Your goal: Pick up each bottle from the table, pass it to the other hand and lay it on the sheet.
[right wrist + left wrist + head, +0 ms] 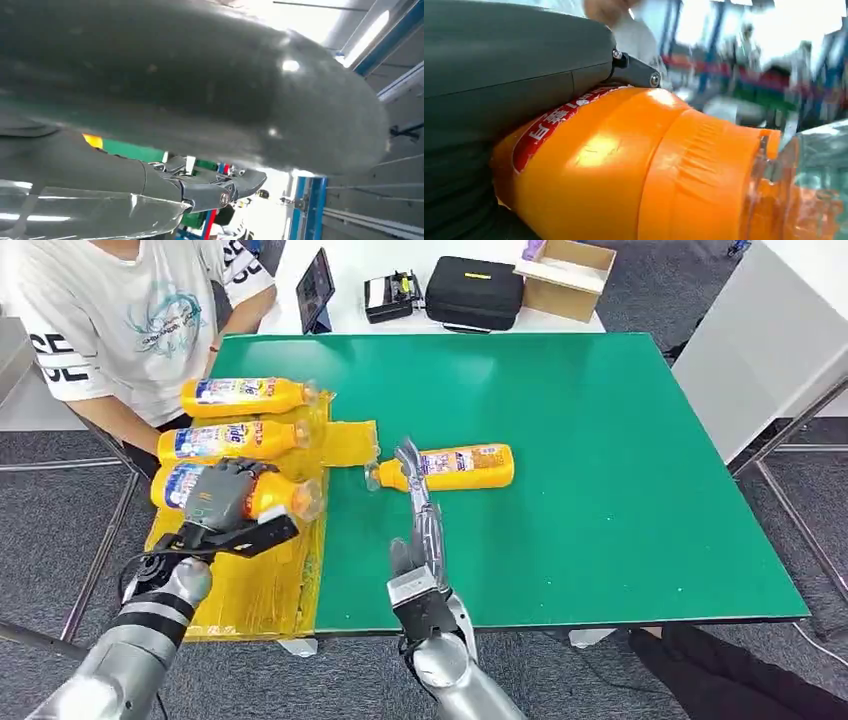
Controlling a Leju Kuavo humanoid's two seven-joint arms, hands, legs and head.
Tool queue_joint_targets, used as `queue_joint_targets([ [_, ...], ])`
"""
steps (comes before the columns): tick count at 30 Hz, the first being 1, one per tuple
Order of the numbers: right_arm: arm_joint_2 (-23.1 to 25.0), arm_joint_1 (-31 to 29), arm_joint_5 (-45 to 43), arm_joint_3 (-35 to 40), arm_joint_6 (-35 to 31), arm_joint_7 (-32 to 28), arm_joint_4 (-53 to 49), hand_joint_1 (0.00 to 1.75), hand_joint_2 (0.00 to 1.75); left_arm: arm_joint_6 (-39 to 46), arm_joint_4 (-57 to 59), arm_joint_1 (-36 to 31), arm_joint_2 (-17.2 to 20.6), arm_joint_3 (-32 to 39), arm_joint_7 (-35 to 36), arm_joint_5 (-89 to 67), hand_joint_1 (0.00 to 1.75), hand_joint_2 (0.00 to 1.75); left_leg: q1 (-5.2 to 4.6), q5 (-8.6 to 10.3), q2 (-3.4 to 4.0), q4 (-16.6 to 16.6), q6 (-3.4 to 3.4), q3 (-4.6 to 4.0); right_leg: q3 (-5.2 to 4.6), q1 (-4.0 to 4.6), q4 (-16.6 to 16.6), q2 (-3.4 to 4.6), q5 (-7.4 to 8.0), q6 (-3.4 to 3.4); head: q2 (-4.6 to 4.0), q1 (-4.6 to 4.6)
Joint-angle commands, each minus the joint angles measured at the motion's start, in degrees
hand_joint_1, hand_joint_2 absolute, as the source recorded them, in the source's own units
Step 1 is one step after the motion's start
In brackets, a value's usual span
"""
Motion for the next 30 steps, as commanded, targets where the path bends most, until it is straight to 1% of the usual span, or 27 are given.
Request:
queue_joint_targets([
  [1, -2.8, 0.3, -0.9, -0.5, 1.9, -1.0, -0.5, 0.0, 0.0, -5.8, 14.7, -5.6, 5.2, -8.9, -0.9, -1.9, 1.75, 1.75, 0.05, -0.09, 0.01, 0.0, 0.0, 0.23, 0.26, 0.09, -0.1, -0.05, -0.09, -0.15, 0.0, 0.0],
  [2, -2.8, 0.3, -0.9, -0.5, 1.9, -1.0, -0.5, 0.0, 0.0, -5.8, 14.7, -5.6, 5.2, -8.9, -0.9, -1.9, 1.75, 1.75, 0.03, -0.05, 0.02, 0.0, 0.01, 0.15, 0.16, 0.07, 0.0, -0.03, -0.06, -0.12, 0.0, 0.0],
  [4, -2.6, 0.3, -0.9, -0.5, 2.1, -1.1, -0.5, 0.0, 0.0, -6.5, 14.6, -5.6, 5.2, -9.2, -0.9, -2.0, 1.75, 1.75, 0.11, -0.17, 0.04, 0.0, 0.01, 0.31, 0.36, 0.16, 0.0, -0.05, -0.16, -0.21, 0.0, 0.0],
  [5, -2.5, 0.2, -0.9, -0.5, 2.6, -1.1, -0.4, 0.0, 0.0, -8.1, 14.9, -5.7, 5.3, -9.3, -0.9, -1.6, 1.75, 1.75, 0.07, -0.09, 0.02, 0.0, 0.01, 0.17, 0.18, 0.11, 0.0, -0.05, -0.1, -0.14, 0.0, 0.02],
  [7, -2.4, 0.0, -1.0, -0.4, 2.9, -1.0, 0.2, 0.0, 0.0, -9.5, 14.8, -5.2, 5.4, -8.4, -1.6, -0.1, 1.75, 1.75, 0.14, -0.23, 0.0, 0.1, 0.04, 0.42, 0.49, 0.21, 0.0, -0.12, -0.23, -0.28, 0.0, 0.02],
  [8, -2.3, -0.1, -1.0, -0.4, 3.2, -0.9, 0.5, 0.0, 0.0, -9.6, 14.7, -5.0, 5.6, -8.7, -1.7, -0.2, 1.75, 1.75, 0.05, -0.06, 0.02, 0.0, 0.02, 0.1, 0.12, 0.09, 0.0, -0.03, -0.07, -0.12, 0.0, 0.0],
  [9, -2.3, -0.2, -0.9, -0.3, 3.4, -0.8, 0.9, 0.0, 0.0, -9.8, 14.5, -4.7, 5.6, -8.2, -1.9, 0.5, 1.75, 1.75, 0.09, -0.14, 0.02, 0.0, 0.03, 0.25, 0.3, 0.14, 0.0, -0.06, -0.14, -0.2, 0.0, 0.02],
  [10, -2.1, -0.3, -0.9, -0.3, 3.5, -0.8, 1.2, 0.0, 0.0, -10.0, 14.5, -4.6, 5.8, -8.4, -1.9, 0.4, 1.75, 1.75, 0.06, -0.06, 0.05, 0.0, 0.02, 0.11, 0.13, 0.08, 0.0, 0.0, -0.07, -0.14, 0.0, 0.02],
  [11, -2.1, -0.4, -0.9, -0.3, 3.7, -0.8, 1.5, 0.0, 0.0, -10.2, 14.5, -4.4, 5.8, -8.1, -2.0, 0.8, 1.75, 1.75, 0.08, -0.11, 0.07, 0.0, 0.02, 0.21, 0.25, 0.11, 0.0, 0.0, -0.1, -0.19, 0.0, 0.02],
  [13, -2.1, -0.4, -0.9, -0.3, 3.7, -0.8, 1.5, 0.0, 0.0, -10.2, 14.5, -4.4, 5.8, -8.1, -2.0, 0.8, 1.75, 1.75, 0.05, -0.05, 0.05, 0.0, 0.01, 0.11, 0.15, 0.05, 0.0, 0.02, -0.05, -0.12, 0.0, 0.02],
  [14, -2.1, -0.4, -0.9, -0.3, 3.7, -0.8, 1.5, 0.0, 0.0, -10.2, 14.5, -4.4, 5.8, -8.1, -2.0, 0.8, 1.75, 1.75, 0.09, -0.12, 0.09, 0.0, 0.01, 0.26, 0.32, 0.1, -0.1, 0.02, -0.1, -0.2, 0.0, 0.02],
  [19, -2.0, -0.4, -0.9, -0.2, 3.8, -0.7, 1.7, 0.0, 0.0, -10.5, 14.4, -4.3, 5.6, -7.8, -2.1, 1.3, 1.75, 1.75, 0.05, -0.08, 0.05, 0.0, 0.0, 0.19, 0.25, 0.09, 0.0, 0.0, -0.07, -0.16, 0.0, 0.02],
  [20, -1.9, -0.5, -0.9, -0.2, 4.2, -0.7, 2.0, 0.0, 0.0, -11.4, 14.3, -4.2, 5.7, -7.9, -2.2, 1.7, 1.75, 1.75, 0.13, -0.25, 0.09, 0.0, 0.0, 0.52, 0.6, 0.2, -0.1, -0.02, -0.22, -0.34, 0.0, 0.02],
  [21, -1.9, -0.5, -0.9, 0.0, 4.4, -0.6, 2.3, 0.0, 0.0, -11.5, 14.2, -4.0, 5.8, -7.9, -2.1, 1.9, 1.75, 1.75, 0.05, -0.1, 0.06, 0.0, 0.0, 0.25, 0.29, 0.09, 0.0, 0.01, -0.09, -0.17, 0.0, 0.02],
  [22, -1.8, -0.6, -0.9, 0.2, 4.7, -0.5, 2.9, 0.0, 0.0, -12.7, 14.4, -3.8, 5.8, -7.7, -2.3, 2.6, 1.75, 1.75, 0.07, -0.13, 0.07, 0.0, 0.01, 0.31, 0.36, 0.12, 0.0, 0.0, -0.12, -0.2, 0.0, 0.02],
  [23, -1.7, -0.6, -0.9, 0.3, 4.8, -0.5, 3.3, 0.0, 0.0, -13.4, 14.3, -3.5, 6.0, -7.5, -2.6, 3.1, 1.41, 1.75, 0.08, -0.14, 0.1, 0.0, 0.01, 0.33, 0.38, 0.13, -0.1, 0.04, -0.11, -0.2, 0.0, 0.02],
  [24, -1.6, -0.8, -0.9, 0.6, 5.2, -0.4, 3.9, 0.0, 0.0, -14.5, 14.2, -3.1, 5.9, -6.9, -3.4, 4.5, 0.31, 1.75, 0.03, -0.1, 0.07, 0.0, 0.01, 0.25, 0.27, 0.08, 0.0, 0.02, -0.09, -0.16, 0.0, 0.02],
  [25, -1.6, -1.0, -0.9, 0.8, 5.4, -0.4, 4.6, 0.0, 0.0, -16.3, 14.0, -2.6, 6.0, -6.5, -4.5, 5.9, 0.03, 0.0, 0.04, -0.07, 0.1, -0.1, 0.01, 0.2, 0.22, 0.07, 0.0, 0.06, -0.05, -0.13, 0.0, 0.02],
  [26, -1.5, -1.2, -0.8, 1.2, 5.7, -0.4, 5.2, 0.0, 0.0, -17.2, 13.7, -2.1, 5.9, -5.9, -5.5, 7.3, 0.0, 0.0, 0.08, -0.15, 0.15, -0.1, 0.01, 0.38, 0.41, 0.13, -0.1, 0.08, -0.1, -0.21, 0.0, 0.02],
  [28, -1.4, -1.6, -0.9, 1.6, 6.1, -0.4, 6.6, 0.0, 0.0, -20.0, 12.8, -1.0, 6.3, -6.1, -7.2, 9.6, 0.0, 0.0, 0.04, -0.09, 0.14, -0.1, 0.01, 0.25, 0.27, 0.08, 0.0, 0.1, -0.05, -0.14, 0.0, 0.02],
  [30, -1.2, -1.9, -0.9, 1.8, 6.7, -0.5, 7.6, 0.0, 0.0, -23.2, 12.3, 0.0, 6.6, -6.3, -8.4, 12.3, 0.0, 0.0, 0.08, -0.2, 0.22, -0.1, 0.02, 0.52, 0.55, 0.15, -0.1, 0.13, -0.13, -0.26, 0.0, 0.02],
])
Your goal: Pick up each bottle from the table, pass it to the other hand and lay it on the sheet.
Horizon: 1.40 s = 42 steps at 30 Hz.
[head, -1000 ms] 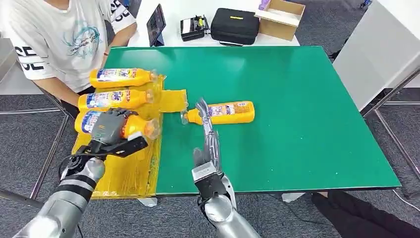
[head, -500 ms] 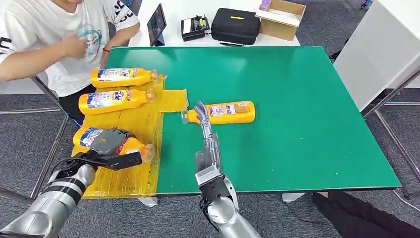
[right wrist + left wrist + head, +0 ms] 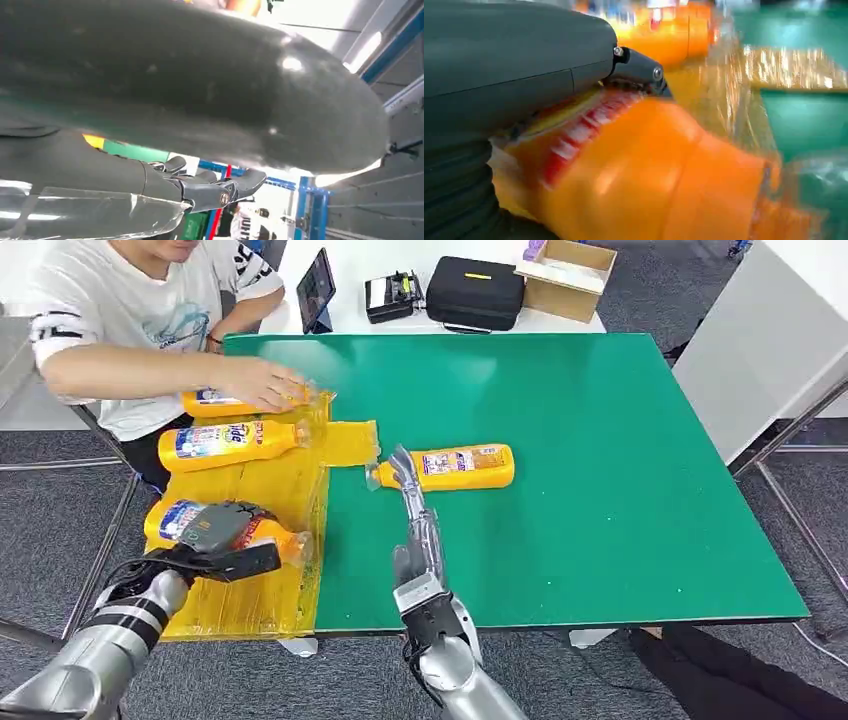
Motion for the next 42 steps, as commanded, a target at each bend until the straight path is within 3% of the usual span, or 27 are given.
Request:
queue_joint_targets([
  [1, -0.7, -3.2, -0.1, 2.3, 2.1, 0.2, 8.4, 0.0, 0.0, -10.0, 1.6, 2.9, 1.5, -0.5, -5.1, 8.9, 0.0, 0.0, 0.02, -0.14, 0.22, -0.1, 0.03, 0.44, 0.41, 0.06, -0.2, 0.14, -0.07, -0.18, 0.0, 0.0],
  [8, -0.5, -4.4, -0.4, 2.5, 3.7, 0.0, 11.2, 0.0, 0.0, -17.2, 0.9, 4.8, 4.7, -3.2, -8.4, 15.1, 0.0, 0.0, -0.02, -0.08, 0.05, -0.1, 0.02, 0.42, 0.42, 0.01, -0.1, 0.15, -0.03, -0.15, 0.0, 0.02],
  [16, -0.3, -4.8, -0.4, 2.9, 4.2, -0.2, 12.6, 0.0, 0.0, -20.5, 0.4, 5.5, 5.2, -2.9, -9.2, 19.8, 0.0, 0.0, 0.08, -0.18, 0.2, -0.2, -0.01, 0.93, 0.9, 0.15, -0.2, 0.24, -0.06, -0.37, 0.0, 0.02],
  [18, -0.3, -4.2, -0.1, 2.8, 4.0, -0.2, 12.4, 0.0, 0.0, -15.1, -1.8, 7.4, 1.2, 2.0, -9.4, 24.0, 0.0, 0.0, 0.03, -0.13, 0.06, -0.1, -0.01, 0.92, 0.9, 0.08, -0.2, 0.14, -0.06, -0.26, 0.0, 0.02],
  [23, -0.3, -4.1, 0.1, 2.8, 3.8, 0.0, 12.2, 0.0, 0.0, -13.2, -2.6, 7.7, -0.2, 3.5, -8.4, 25.0, 0.0, 0.0, 0.04, -0.11, -0.16, -0.1, -0.02, 0.92, 0.96, 0.09, -0.2, -0.07, -0.1, -0.25, 0.0, 0.0],
  [28, -0.1, -3.5, 2.8, 4.1, 3.2, 2.3, 11.7, 0.0, 0.0, 7.3, -18.3, 11.3, -11.7, 22.1, -7.6, 35.9, 0.0, 0.0, 0.01, -0.04, -0.49, -0.1, 0.0, 0.73, 0.86, 0.04, -0.1, -0.35, -0.14, -0.15, 0.0, 0.02],
  [29, -0.2, -3.7, 3.6, 4.5, 2.8, 2.6, 11.9, 0.0, 0.0, 9.0, -20.6, 11.5, -12.7, 24.3, -7.5, 37.6, 0.0, 1.75, 0.02, -0.07, -0.41, 0.0, 0.01, 0.75, 0.85, 0.06, -0.1, -0.3, -0.14, -0.2, 0.0, 0.0],
  [31, -0.7, -4.2, 5.3, 5.0, 1.7, 3.5, 12.6, 0.0, 0.0, 12.5, -23.5, 11.0, -13.8, 27.6, -8.2, 40.1, 0.0, 1.75, 0.07, -0.07, -0.4, 0.0, -0.01, 0.57, 0.64, 0.09, -0.1, -0.28, -0.1, -0.15, 0.0, 0.02],
  [37, -1.0, -4.5, 5.2, 4.7, 2.1, 3.4, 12.8, 0.0, 0.0, 12.1, -23.5, 11.3, -13.3, 27.9, -8.1, 40.4, 0.0, 1.75, 0.03, -0.1, -0.16, 0.0, -0.01, 0.54, 0.58, 0.07, -0.1, -0.05, -0.09, -0.16, 0.0, 0.02],
  [38, -1.2, -4.8, 6.3, 5.1, 1.3, 4.3, 13.0, 0.0, 1.75, 12.5, -23.9, 11.3, -14.2, 29.6, -9.6, 42.5, 0.0, 1.75, 0.09, -0.24, -0.08, 0.0, 0.0, 0.75, 0.8, 0.16, -0.1, -0.04, -0.2, -0.31, 0.0, 0.02],
  [42, -4.6, -7.3, 10.0, 2.9, 0.4, 10.2, 12.6, 0.0, 1.75, 14.7, -32.0, 14.7, -15.3, 32.3, -11.4, 47.6, 0.0, 1.75, 0.06, -0.08, -0.19, 0.0, 0.02, 0.45, 0.49, 0.11, -0.1, -0.1, -0.09, -0.17, 0.0, 0.02],
])
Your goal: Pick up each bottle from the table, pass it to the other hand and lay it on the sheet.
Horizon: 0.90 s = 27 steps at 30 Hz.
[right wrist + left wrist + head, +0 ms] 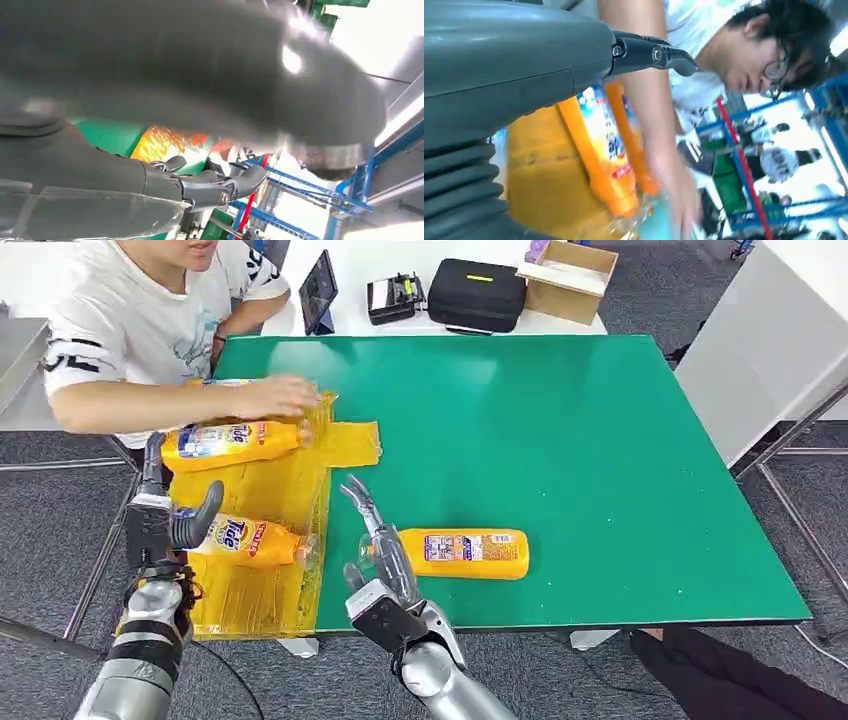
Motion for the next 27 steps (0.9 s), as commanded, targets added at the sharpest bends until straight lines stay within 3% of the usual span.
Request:
queue_joint_targets([
  [1, -6.8, -5.3, 6.1, -1.8, -2.7, 7.9, 1.9, 0.0, 1.75, 2.5, -13.5, 5.3, -5.0, 9.4, -3.1, 7.6, 0.0, 1.75, 0.07, -0.1, 0.1, 0.0, 0.06, 0.13, 0.19, 0.1, -0.1, 0.0, -0.05, -0.13, 0.0, 0.02],
  [5, -11.8, -5.6, 11.7, -6.8, -1.3, 13.3, -2.4, 0.0, 1.75, 2.0, -23.1, 13.7, -7.8, 9.9, -2.5, 9.1, 0.0, 1.75, -0.01, -0.07, 0.13, 0.0, 0.09, 0.06, 0.1, -0.01, -0.1, 0.03, -0.03, -0.08, 0.0, 0.02],
  [10, -17.5, -6.2, 16.7, -9.1, 5.1, 19.8, -3.1, 0.0, 1.75, 0.9, -23.5, 19.4, -9.2, 9.0, -2.0, 9.7, 0.0, 1.75, -0.07, -0.17, 0.05, 0.0, 0.11, 0.14, 0.26, -0.07, -0.2, -0.03, -0.11, -0.11, 0.0, 0.02],
  [14, -20.8, -8.1, 19.4, -7.6, 8.6, 22.8, -0.6, 0.0, 1.75, 1.1, -20.8, 20.3, -8.7, 7.5, -3.1, 6.1, 0.0, 1.75, -0.1, -0.09, 0.01, 0.0, 0.08, -0.01, 0.11, -0.12, -0.2, -0.04, -0.04, -0.09, 0.0, 0.02],
  [22, -21.7, -7.4, 20.2, -6.3, 10.1, 25.4, -1.2, 0.0, 1.75, -0.8, -19.1, 20.0, -9.4, 7.2, -1.8, 4.9, 0.0, 1.75, -0.07, -0.15, 0.01, 0.0, 0.07, 0.01, 0.12, -0.01, -0.1, -0.08, -0.09, -0.14, 0.0, 0.02],
  [27, -23.8, -7.0, 18.2, -2.6, 14.2, 24.4, 1.2, 0.0, 1.75, -1.4, -16.0, 19.1, -9.2, 5.9, -1.5, 3.3, 0.0, 1.75, -0.06, -0.14, -0.02, 0.0, 0.08, 0.04, 0.17, -0.01, -0.2, -0.1, -0.09, -0.11, 0.0, 0.02],
])
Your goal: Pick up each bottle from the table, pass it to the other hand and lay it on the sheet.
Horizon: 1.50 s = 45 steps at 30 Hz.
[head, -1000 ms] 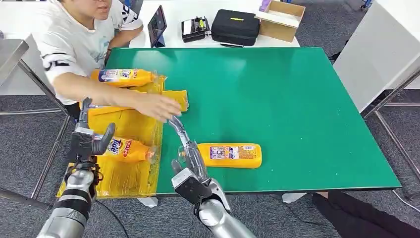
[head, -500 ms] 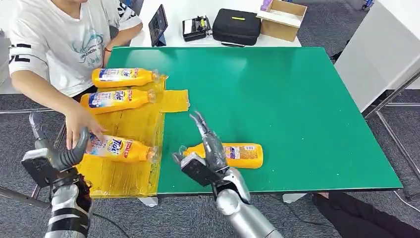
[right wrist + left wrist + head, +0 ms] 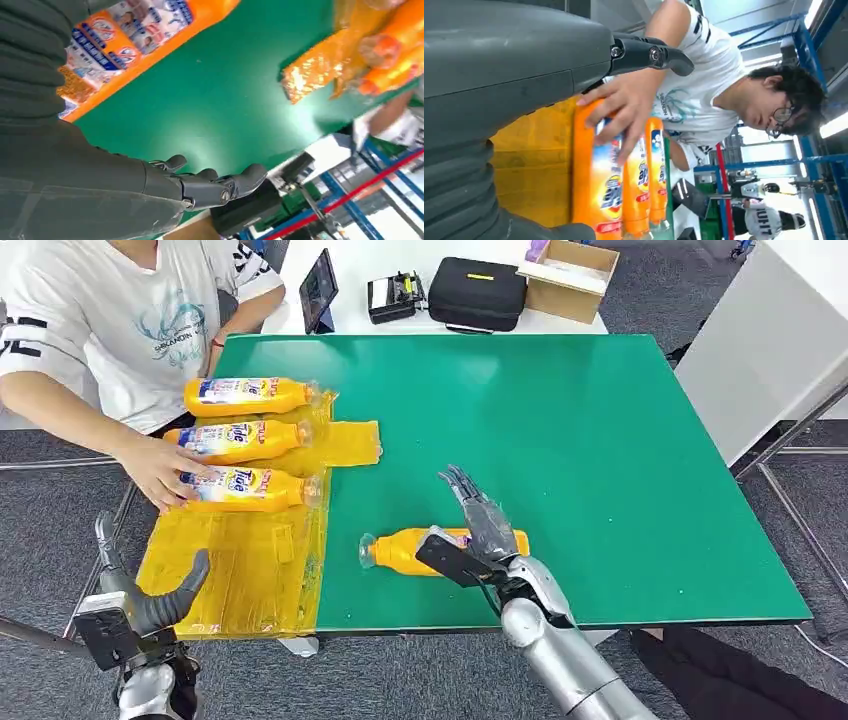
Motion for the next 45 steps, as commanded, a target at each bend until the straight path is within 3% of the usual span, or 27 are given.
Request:
queue_joint_targets([
  [1, -5.0, -2.3, -1.9, 6.3, 5.0, -0.7, 4.9, 0.0, 1.75, -0.9, 6.1, -1.6, -0.7, -1.4, 0.9, -2.0, 0.0, 1.75, -0.01, -0.05, -0.03, -0.1, 0.03, 0.21, 0.26, 0.02, -0.1, -0.1, -0.07, -0.1, 0.0, 0.0],
  [12, -6.8, -8.5, -4.3, 13.0, 9.0, -0.2, 12.9, 0.0, 1.75, -3.4, 9.6, -4.2, -0.7, -1.7, 2.6, 0.6, 0.0, 1.75, 0.07, -0.19, 0.09, 0.0, 0.03, 0.46, 0.54, 0.14, -0.1, -0.06, -0.15, -0.31, 0.0, 0.0],
  [17, -7.4, -11.0, -4.6, 15.0, 9.3, 1.1, 14.5, 0.0, 1.75, -2.6, 9.9, -4.3, -0.4, -1.5, 2.5, 0.3, 0.0, 1.75, -0.02, -0.05, 0.07, 0.0, 0.03, 0.14, 0.17, 0.02, 0.0, 0.0, -0.03, -0.11, 0.0, 0.0],
  [40, -7.7, -11.4, -4.5, 15.4, 9.3, 1.7, 14.7, 0.0, 1.75, -2.7, 10.4, -4.2, -0.4, -1.5, 2.6, 0.2, 0.0, 1.75, 0.0, -0.06, 0.05, 0.0, 0.02, 0.15, 0.19, 0.03, 0.0, -0.02, -0.04, -0.12, 0.0, 0.0],
  [45, -11.2, -13.9, -5.2, 20.2, 13.1, 3.3, 15.7, 0.0, 1.75, -3.4, 12.3, -4.6, -0.5, -2.0, 2.9, 0.6, 0.0, 1.75, 0.01, -0.08, 0.02, 0.0, 0.03, 0.2, 0.26, 0.05, 0.0, -0.07, -0.07, -0.15, 0.0, 0.0],
])
